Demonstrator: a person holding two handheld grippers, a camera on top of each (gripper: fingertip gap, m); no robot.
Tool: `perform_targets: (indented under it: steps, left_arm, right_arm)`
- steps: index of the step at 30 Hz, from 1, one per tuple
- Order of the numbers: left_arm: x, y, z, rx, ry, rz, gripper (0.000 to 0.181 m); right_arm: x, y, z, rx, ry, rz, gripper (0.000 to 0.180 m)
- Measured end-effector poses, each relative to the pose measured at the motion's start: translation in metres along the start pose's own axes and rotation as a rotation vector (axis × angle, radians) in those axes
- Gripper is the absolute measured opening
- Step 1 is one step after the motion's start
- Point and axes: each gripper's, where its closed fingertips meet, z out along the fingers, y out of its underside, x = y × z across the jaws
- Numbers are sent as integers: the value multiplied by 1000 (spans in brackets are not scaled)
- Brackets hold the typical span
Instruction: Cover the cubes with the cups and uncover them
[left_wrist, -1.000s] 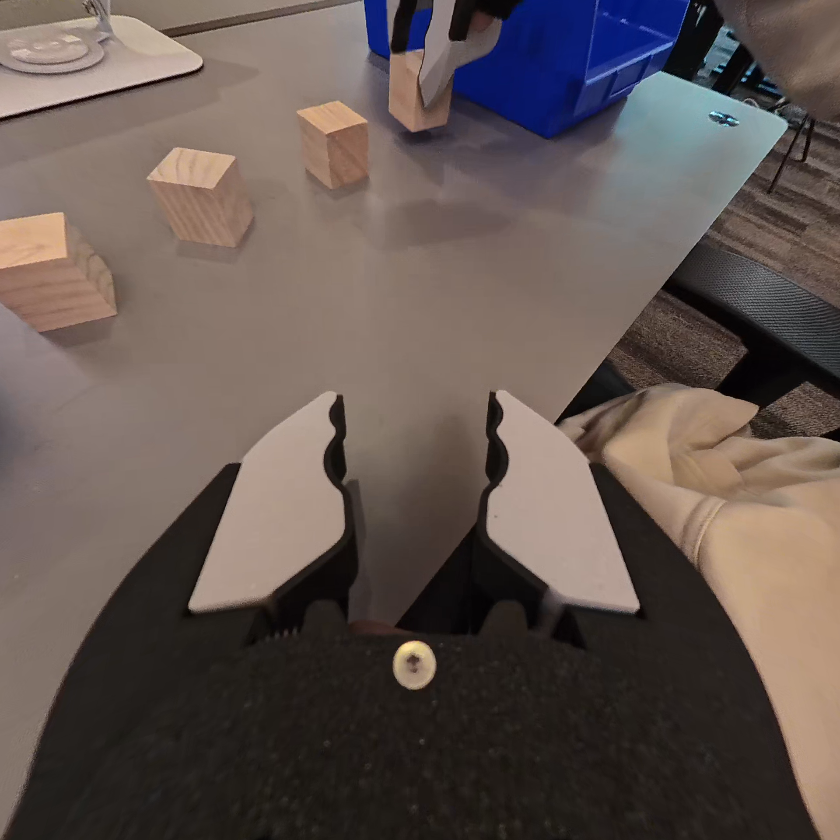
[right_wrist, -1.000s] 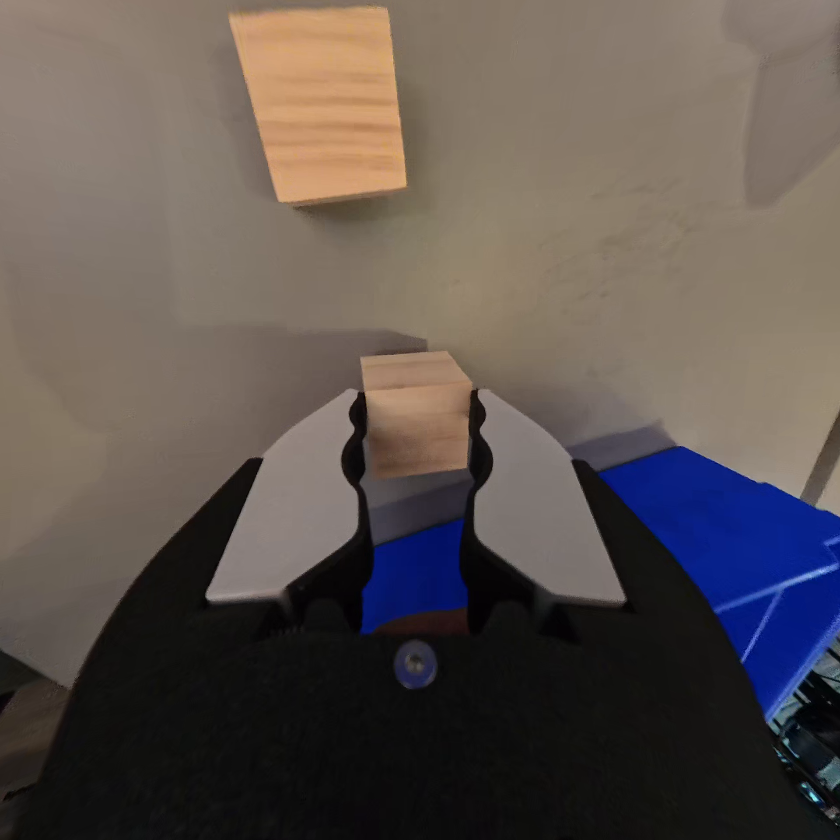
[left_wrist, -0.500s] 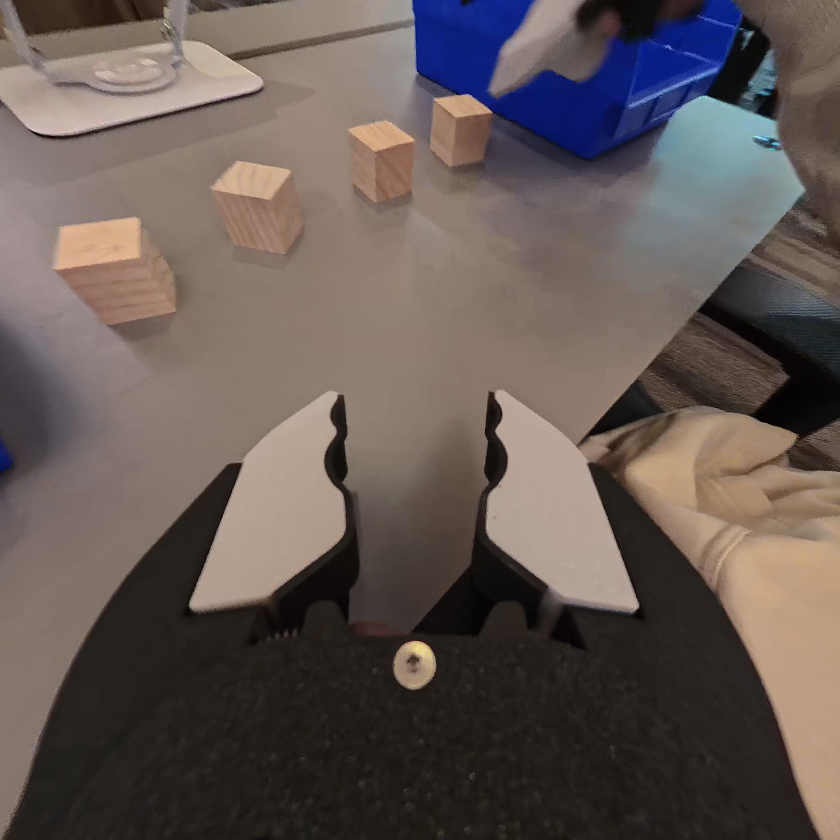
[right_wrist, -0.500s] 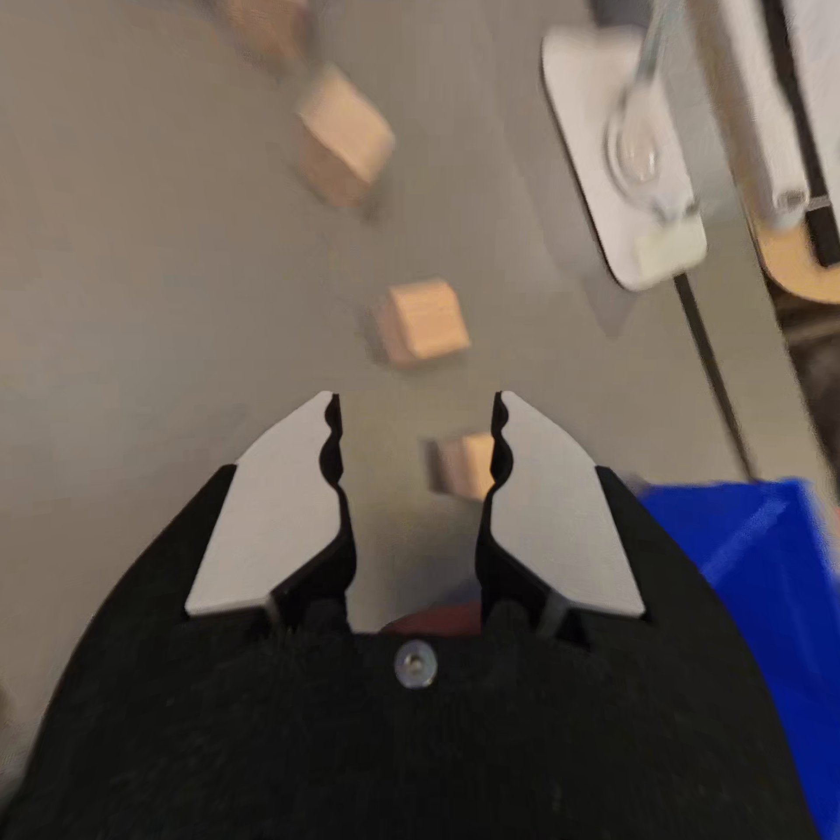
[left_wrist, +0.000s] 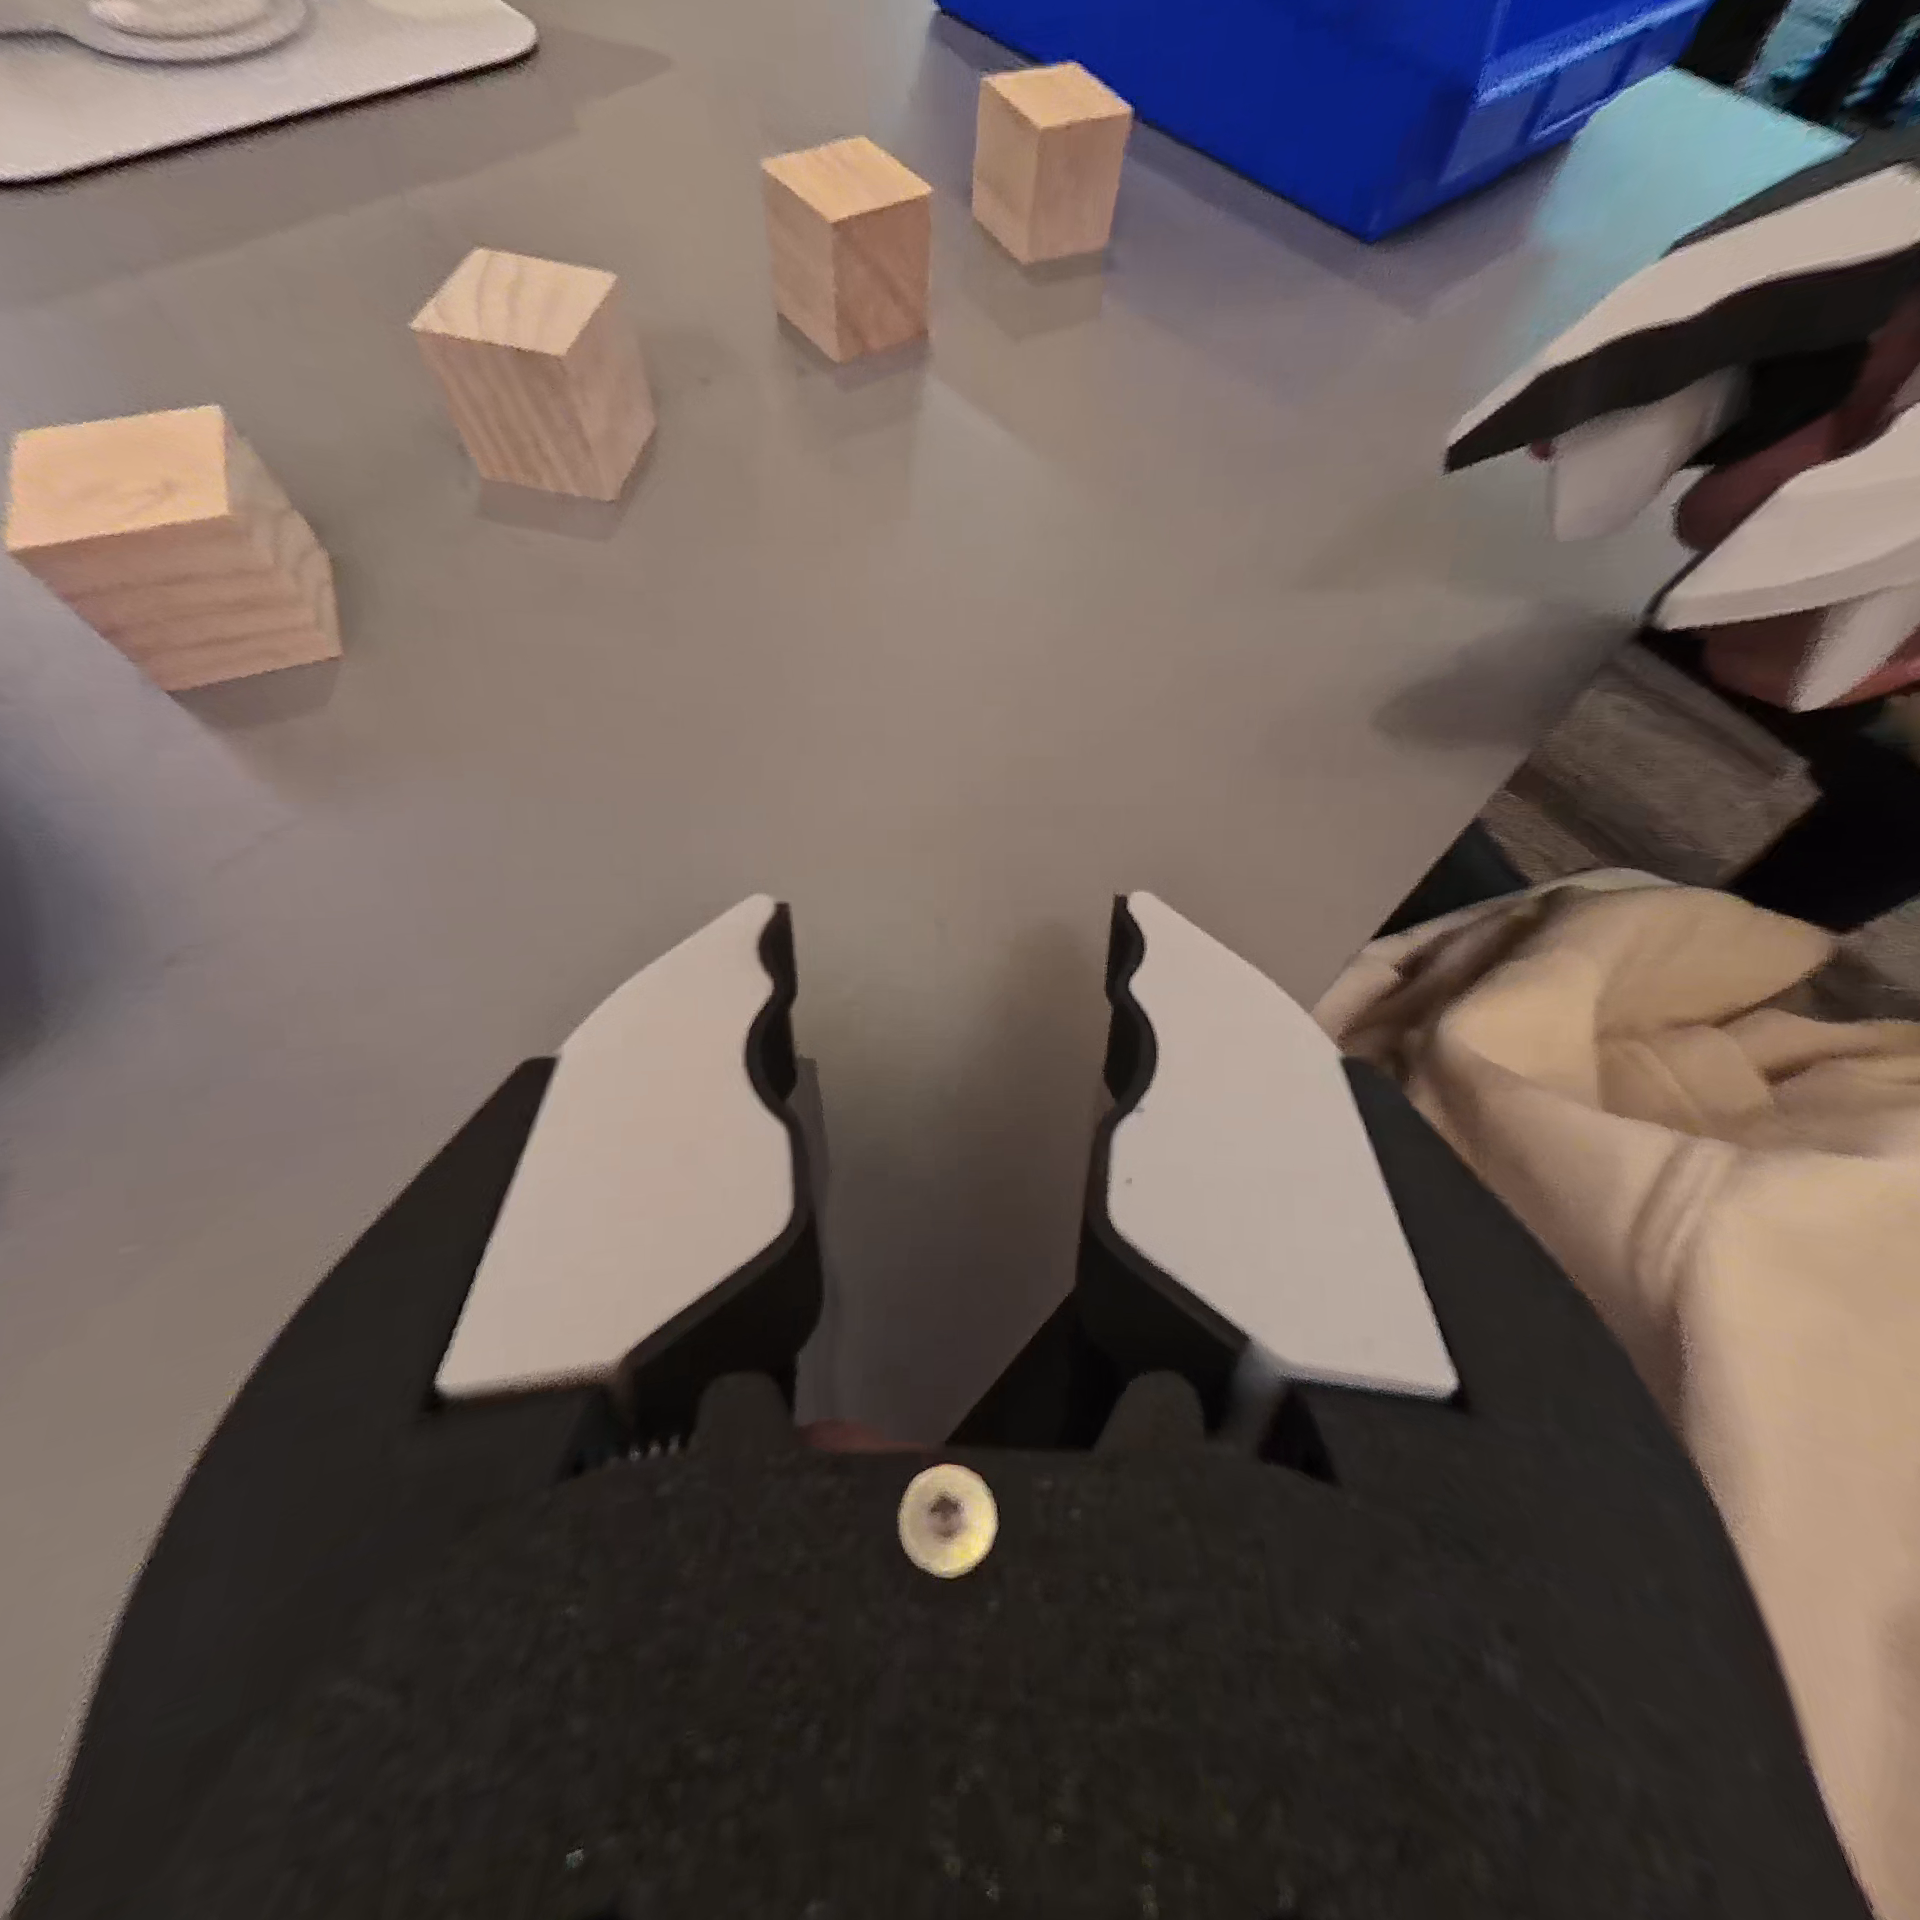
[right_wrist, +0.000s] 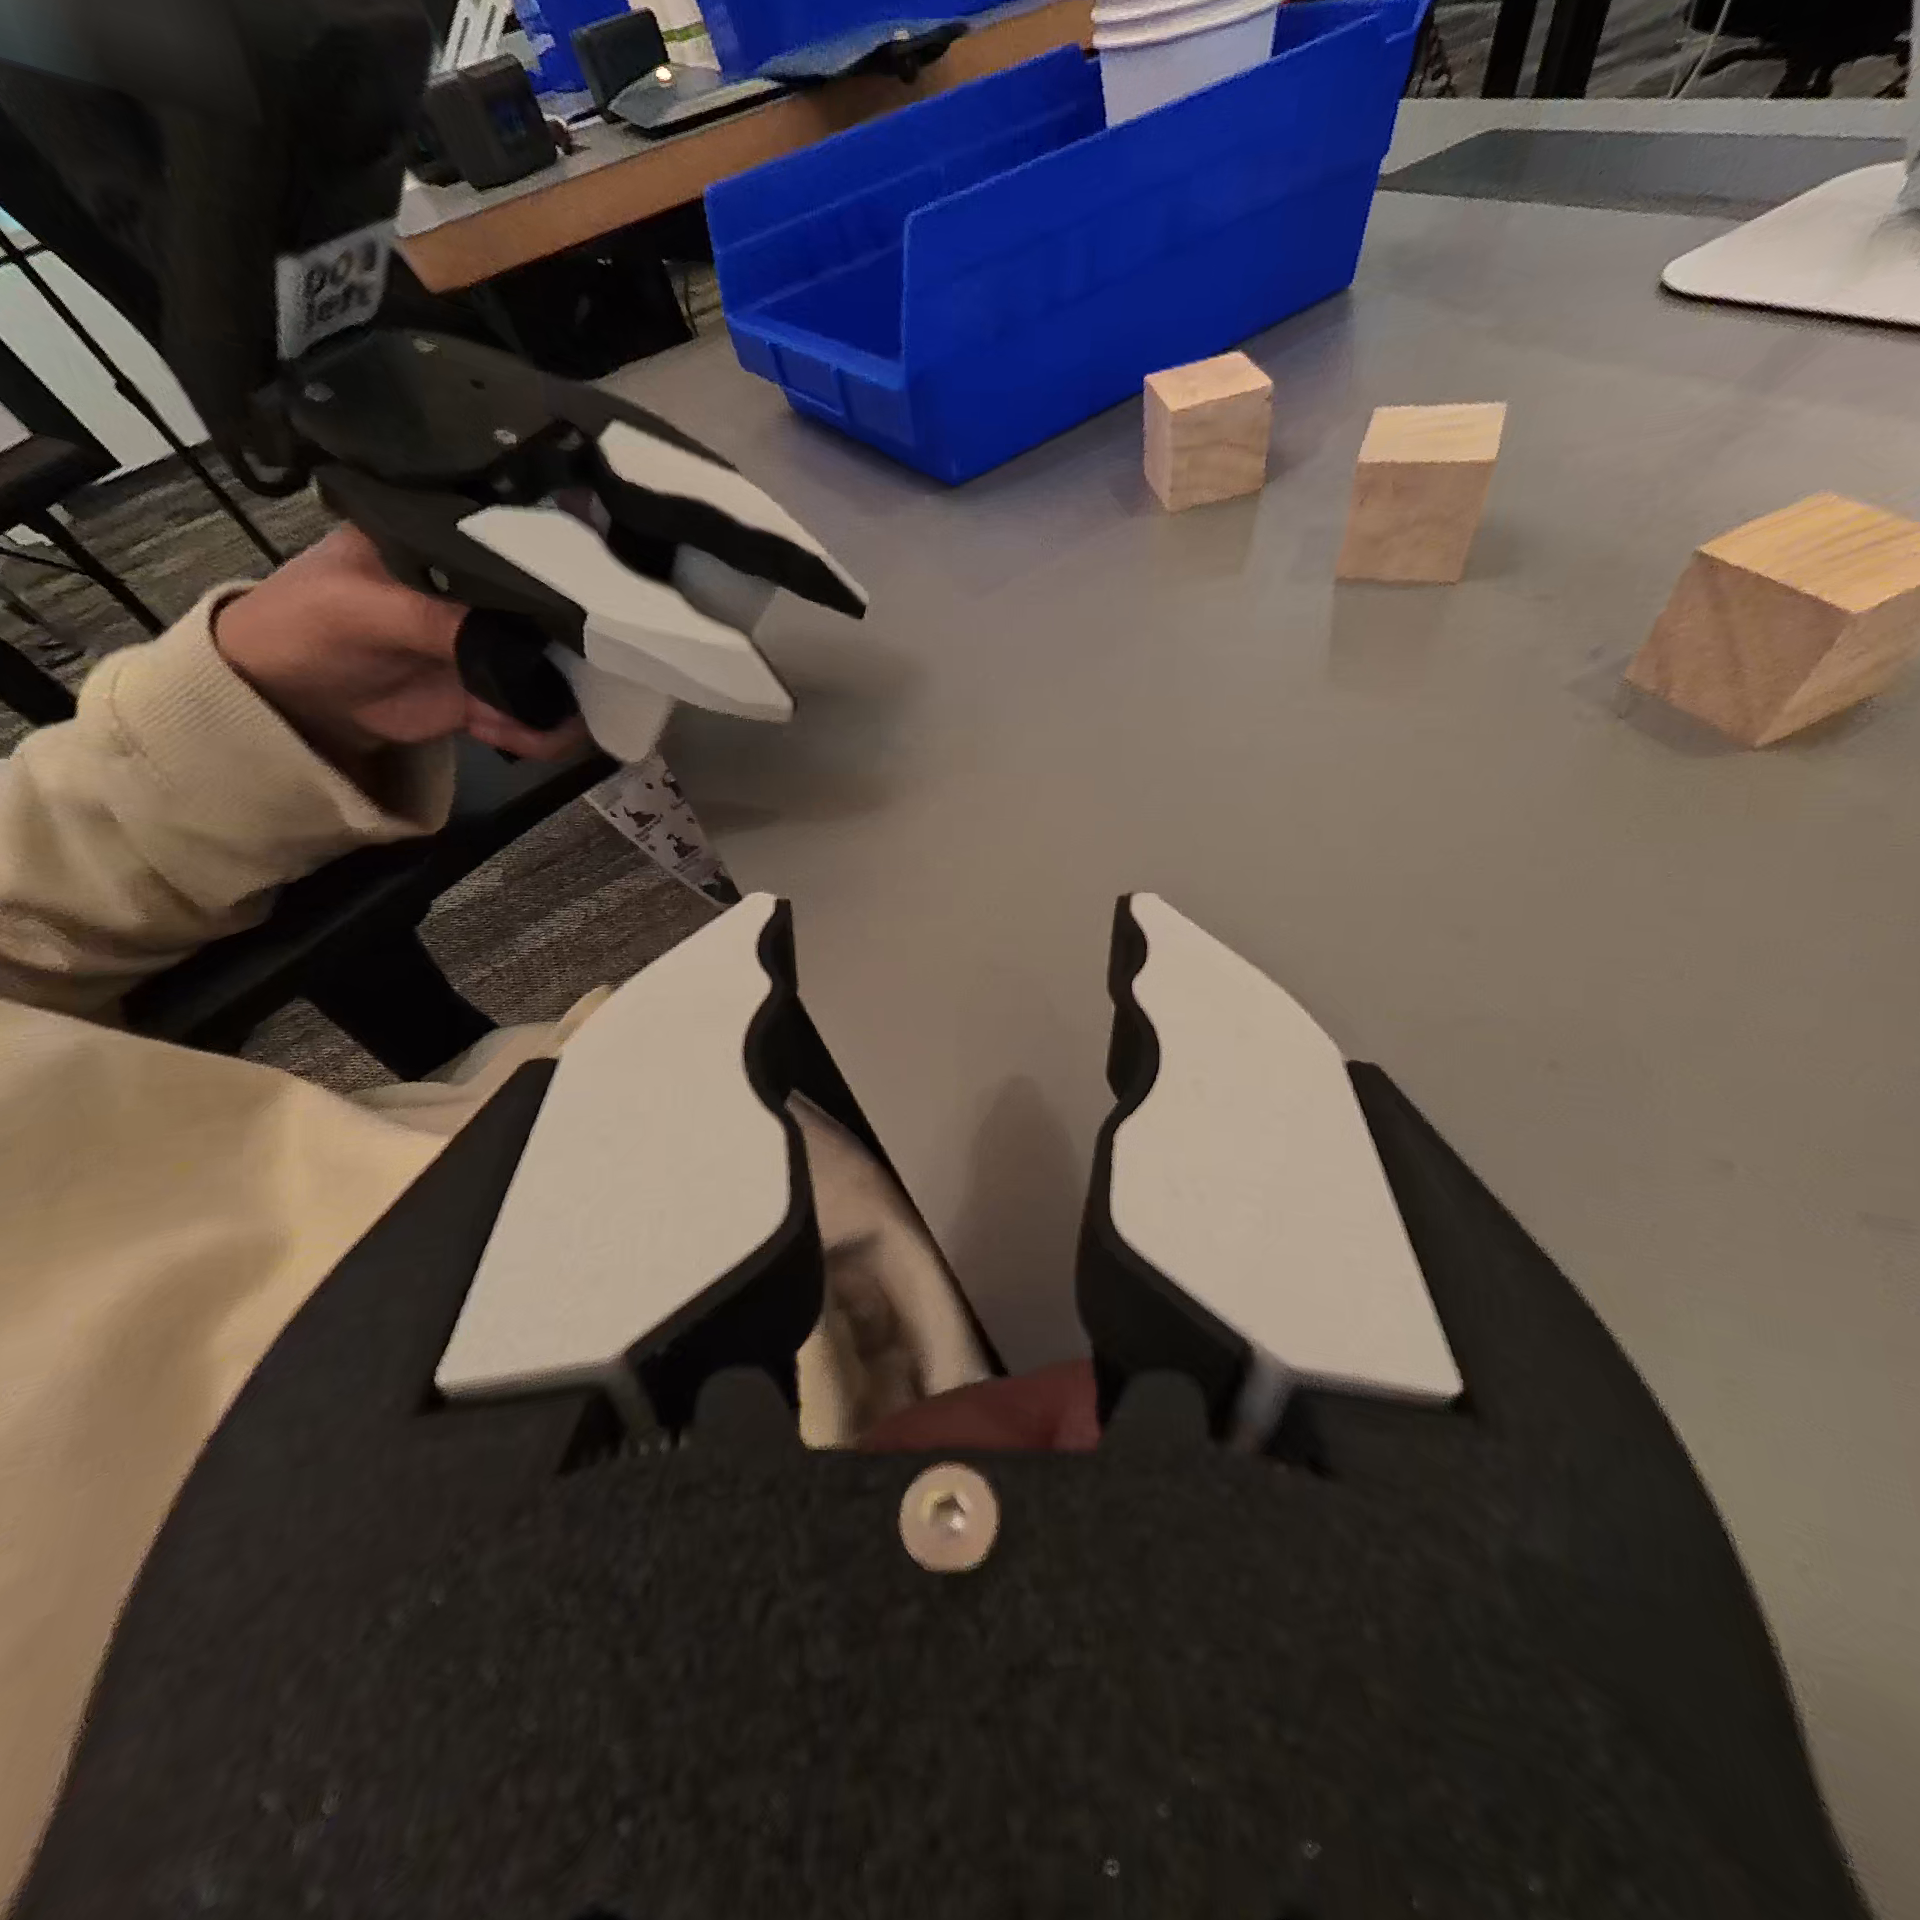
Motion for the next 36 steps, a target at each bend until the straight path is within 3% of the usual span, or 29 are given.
perform_targets:
  steps: [2, 4, 6, 9, 11, 13, 16, 23, 33, 34, 36]
  left_arm:
    - [-7, -18, -12, -1, 62, -22, 58]
    - [-41, -58, -36, 43, 6, 5, 58]
    - [-92, -105, -66, 62, -126, 83, 52]
    - [-206, -185, -112, 128, -498, 183, 37]
    - [-261, -204, -110, 15, -525, 181, 38]
    - [-292, -194, -86, -210, -401, 169, 56]
    - [-305, -175, -54, -402, -173, 149, 44]
    - [-348, -125, -31, -775, -188, 205, 45]
    - [-376, -133, -28, -782, -263, 212, 43]
    - [-376, -132, -28, -786, -255, 212, 39]
    - [-370, -131, -27, -786, -207, 196, 12]
  right_arm:
    - [-6, 2, 0, -7, -47, 25, 57]
    - [-11, 6, 0, -25, -71, 18, 52]
    - [-10, 7, 1, -27, -49, -13, 54]
    - [-12, 6, 0, -28, -72, 4, 53]
    - [-9, 5, 0, -21, -64, 10, 53]
    - [-6, 6, -1, -23, -63, 23, 53]
    - [2, 5, -3, -15, -47, 43, 51]
    - [14, 6, -6, -9, -42, 93, 49]
    - [13, 10, -3, -29, -52, 94, 48]
    - [13, 10, -3, -30, -52, 93, 48]
    - [12, 10, -3, -32, -52, 90, 48]
